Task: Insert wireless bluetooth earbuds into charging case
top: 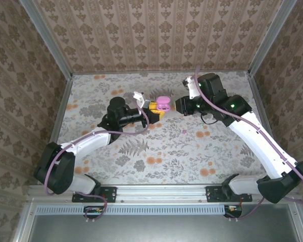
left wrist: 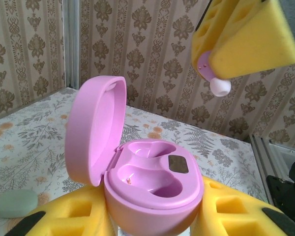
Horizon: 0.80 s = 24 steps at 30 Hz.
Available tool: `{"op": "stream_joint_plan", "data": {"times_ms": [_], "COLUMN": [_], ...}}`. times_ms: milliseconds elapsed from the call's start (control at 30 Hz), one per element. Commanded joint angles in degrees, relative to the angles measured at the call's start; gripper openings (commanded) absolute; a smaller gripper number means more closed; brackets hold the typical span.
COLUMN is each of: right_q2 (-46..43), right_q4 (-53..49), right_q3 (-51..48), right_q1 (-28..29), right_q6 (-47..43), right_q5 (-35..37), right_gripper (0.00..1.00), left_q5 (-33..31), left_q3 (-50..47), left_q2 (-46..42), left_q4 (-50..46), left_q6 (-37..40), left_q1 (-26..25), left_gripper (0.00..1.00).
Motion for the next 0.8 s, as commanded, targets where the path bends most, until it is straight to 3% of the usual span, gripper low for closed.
{"op": "stream_joint_plan", "data": {"times_ms": [0, 767], "right_q2": [1.5, 7.6], "right_q4": [1.2, 0.7], "right_q3": [1.9, 4.7], "right_q1": [1.1, 3.7], "right_q6": [-2.7, -5.2], "right_q5": [0.6, 4.8], "right_gripper": [0.22, 0.21], "left_q5": [1.6, 2.1], "left_q3": [1.9, 2.3], "left_q2": [-0.7, -2.3], "left_q4": [0.4, -0.2], "left_q6": [1.6, 1.5], "left_q1": [-0.4, -0.6], "left_gripper": [0.35, 0.35]}}
